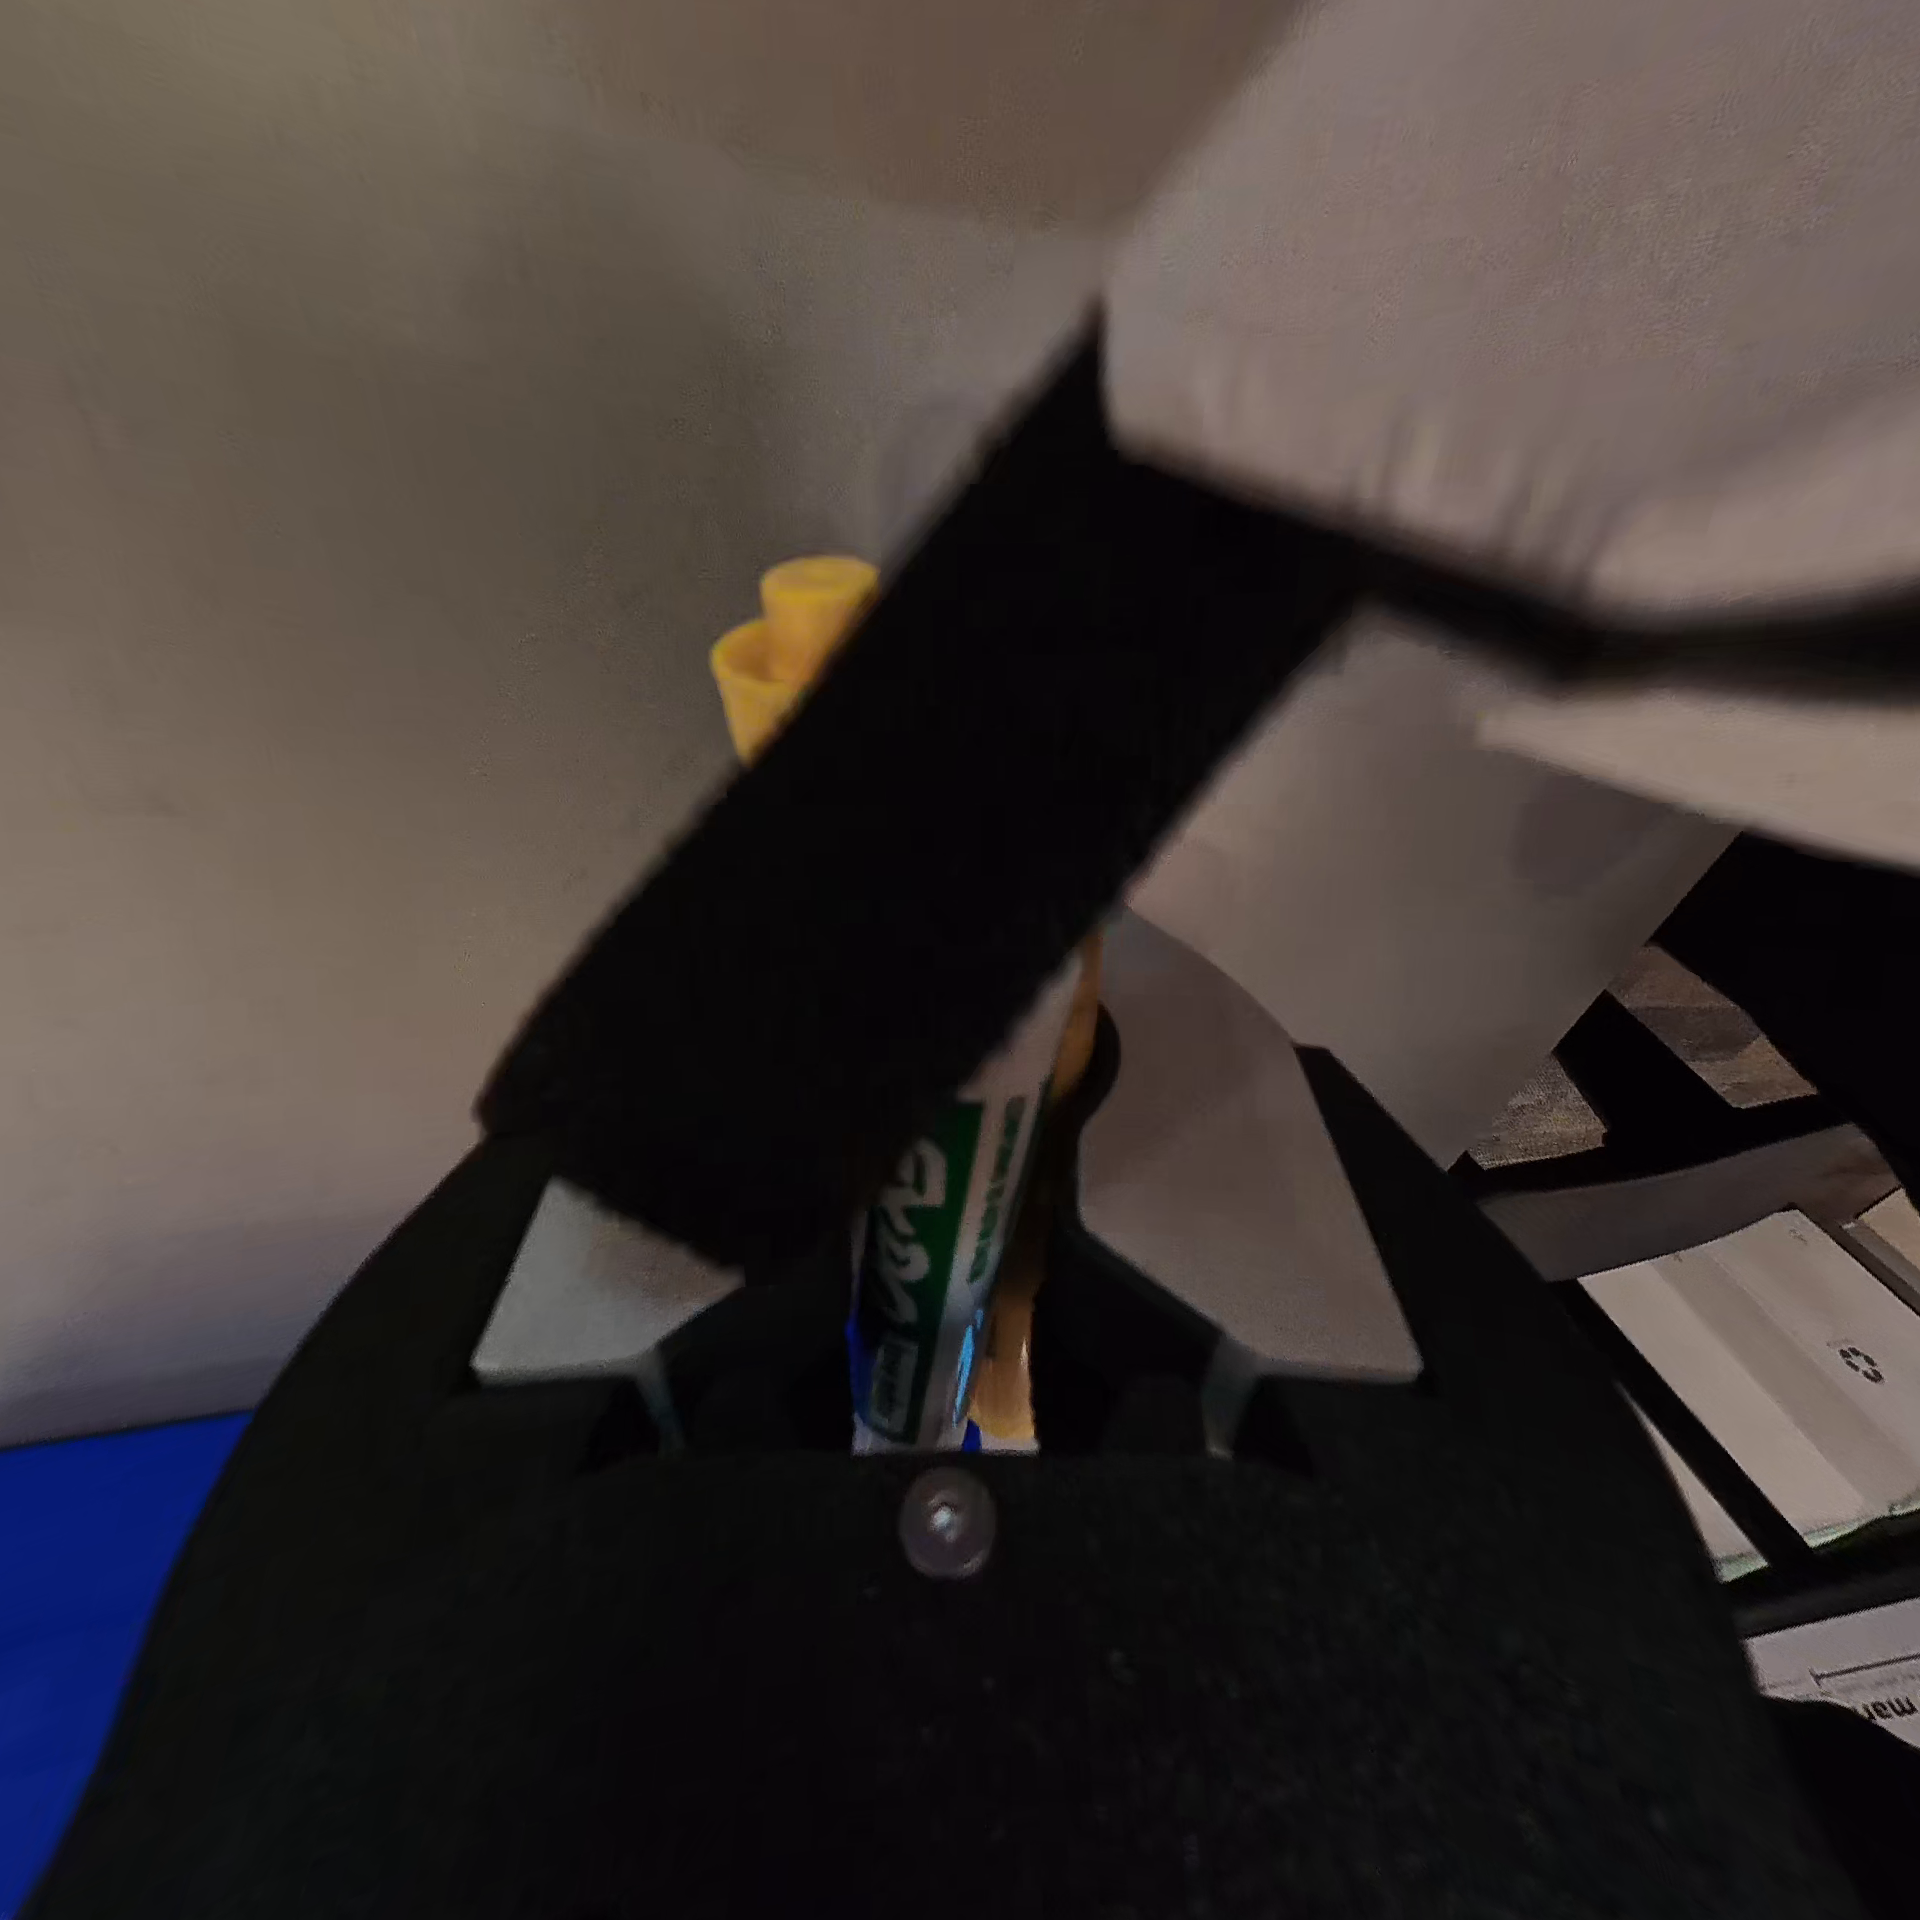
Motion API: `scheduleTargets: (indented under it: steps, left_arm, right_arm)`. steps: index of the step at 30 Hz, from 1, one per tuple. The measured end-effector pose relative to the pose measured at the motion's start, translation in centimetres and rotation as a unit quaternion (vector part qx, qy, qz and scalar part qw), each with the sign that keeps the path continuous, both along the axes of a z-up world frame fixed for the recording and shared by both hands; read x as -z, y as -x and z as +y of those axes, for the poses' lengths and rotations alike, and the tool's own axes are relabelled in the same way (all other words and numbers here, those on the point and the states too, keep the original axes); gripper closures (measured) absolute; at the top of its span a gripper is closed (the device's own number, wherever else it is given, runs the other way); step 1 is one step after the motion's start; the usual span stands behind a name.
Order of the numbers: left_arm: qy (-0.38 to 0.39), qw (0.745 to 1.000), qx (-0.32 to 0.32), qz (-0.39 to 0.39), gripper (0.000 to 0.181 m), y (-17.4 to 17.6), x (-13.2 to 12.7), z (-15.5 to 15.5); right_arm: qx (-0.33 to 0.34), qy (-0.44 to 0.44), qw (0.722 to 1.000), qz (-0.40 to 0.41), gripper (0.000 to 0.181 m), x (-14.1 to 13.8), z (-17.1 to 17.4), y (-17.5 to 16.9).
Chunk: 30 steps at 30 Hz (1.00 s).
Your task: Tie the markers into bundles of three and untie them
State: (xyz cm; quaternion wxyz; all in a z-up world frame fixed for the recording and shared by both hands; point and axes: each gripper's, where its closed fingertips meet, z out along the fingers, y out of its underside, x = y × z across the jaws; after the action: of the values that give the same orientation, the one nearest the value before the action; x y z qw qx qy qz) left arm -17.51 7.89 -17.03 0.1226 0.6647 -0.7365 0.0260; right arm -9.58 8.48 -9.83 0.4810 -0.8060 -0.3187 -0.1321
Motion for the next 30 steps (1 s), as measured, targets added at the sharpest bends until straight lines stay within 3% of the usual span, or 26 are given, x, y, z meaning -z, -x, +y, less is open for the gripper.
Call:
scheduleTargets:
  steps: [3, 22, 30]
  left_arm:
    - [-0.008, 1.000, 0.000, 0.003, 0.140, -0.2, 0.0, 0.3]
    - [-0.030, 0.999, 0.011, 0.008, 0.141, -0.6, -0.5, 0.6]
    - [-0.015, 1.000, -0.002, -0.016, 0.141, -1.2, -0.6, 0.5]
  right_arm:
    - [-0.010, -0.009, 0.998, -0.062, 0.179, 0.1, -0.4, 1.1]
    - [-0.038, 0.059, 0.997, 0.039, 0.160, 1.8, -2.5, 4.9]
    - [-0.064, 0.030, 0.995, 0.073, 0.154, 0.4, -2.7, 4.2]
